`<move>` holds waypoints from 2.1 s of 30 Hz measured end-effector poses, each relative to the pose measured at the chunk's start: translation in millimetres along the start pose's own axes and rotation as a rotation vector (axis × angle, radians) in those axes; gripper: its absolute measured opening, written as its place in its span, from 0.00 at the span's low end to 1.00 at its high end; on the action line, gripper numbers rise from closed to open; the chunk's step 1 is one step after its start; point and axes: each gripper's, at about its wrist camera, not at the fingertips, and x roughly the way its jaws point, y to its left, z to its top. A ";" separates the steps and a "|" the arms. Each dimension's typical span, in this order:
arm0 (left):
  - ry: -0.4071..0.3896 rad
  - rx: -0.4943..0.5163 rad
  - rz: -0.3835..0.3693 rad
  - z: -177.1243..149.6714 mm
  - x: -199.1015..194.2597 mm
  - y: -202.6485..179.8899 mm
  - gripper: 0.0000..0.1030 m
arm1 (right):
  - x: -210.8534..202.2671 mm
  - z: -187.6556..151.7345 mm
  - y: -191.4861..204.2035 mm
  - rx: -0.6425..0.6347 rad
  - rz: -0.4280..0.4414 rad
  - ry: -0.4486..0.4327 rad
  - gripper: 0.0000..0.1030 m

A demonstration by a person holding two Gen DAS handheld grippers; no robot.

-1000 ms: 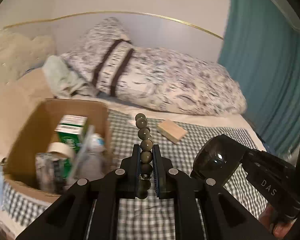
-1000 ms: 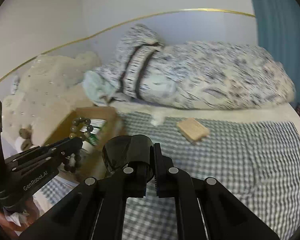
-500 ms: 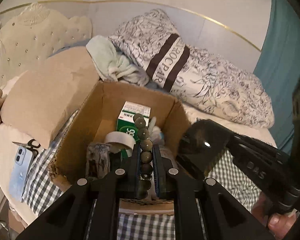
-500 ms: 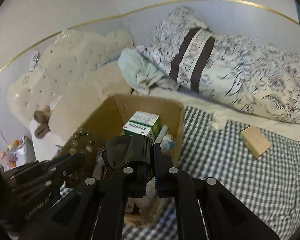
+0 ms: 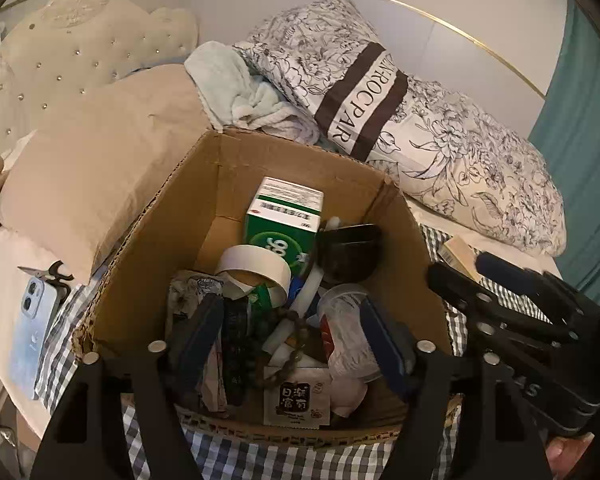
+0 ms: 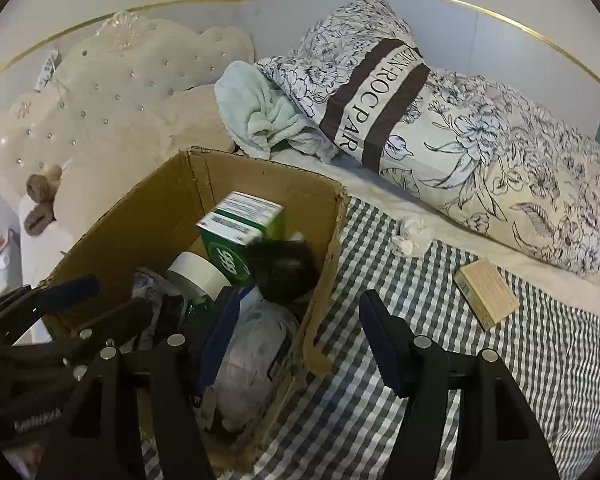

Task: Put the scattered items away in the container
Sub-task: 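Open both tools to drop the bracelet and rubber cup into the box, then withdraw both tools from the box toward the remaining items, then grasp the white crumpled tissue with left tool while right tool grasps the wooden matchbox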

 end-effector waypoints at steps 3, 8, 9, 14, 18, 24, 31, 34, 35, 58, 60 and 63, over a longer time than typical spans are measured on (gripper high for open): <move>0.000 0.009 0.004 -2.6 -4.1 -6.9 0.75 | -12.8 -9.3 -11.6 0.018 -0.012 -0.022 0.63; 0.003 0.034 0.005 -10.3 -13.7 -27.8 0.80 | -40.8 -29.4 -41.3 0.078 -0.017 -0.064 0.63; 0.007 0.040 -0.003 -12.8 -15.8 -34.3 0.81 | -47.0 -33.2 -49.2 0.093 -0.022 -0.072 0.63; 0.021 0.092 -0.044 -22.7 -27.0 -79.0 0.90 | -87.0 -53.3 -92.1 0.138 -0.048 -0.104 0.64; 0.014 0.158 -0.077 -29.2 -38.6 -122.3 0.94 | -127.1 -68.3 -126.2 0.144 -0.101 -0.121 0.69; 0.042 0.184 -0.123 -22.2 -52.5 -169.0 0.96 | -185.9 -73.1 -163.3 0.118 -0.147 -0.186 0.85; 0.038 0.258 -0.085 -2.6 -50.1 -199.4 1.00 | -205.6 -40.2 -201.9 0.073 -0.096 -0.172 0.85; 0.062 0.235 -0.063 11.5 -34.4 -199.3 1.00 | -196.1 -20.6 -212.9 0.022 -0.091 -0.169 0.86; 0.071 0.222 -0.056 16.1 -27.9 -198.6 1.00 | -191.0 -14.6 -217.3 0.013 -0.090 -0.172 0.88; 0.197 0.192 0.055 77.2 201.5 -229.8 1.00 | 36.6 -27.8 -271.7 -0.042 0.021 0.028 0.89; 0.192 0.176 0.075 81.2 215.9 -227.4 1.00 | 57.9 -28.6 -276.0 -0.034 -0.015 0.029 0.89; 0.202 0.136 0.070 85.4 233.9 -222.5 1.00 | 87.3 -34.3 -279.3 -0.007 -0.008 0.050 0.89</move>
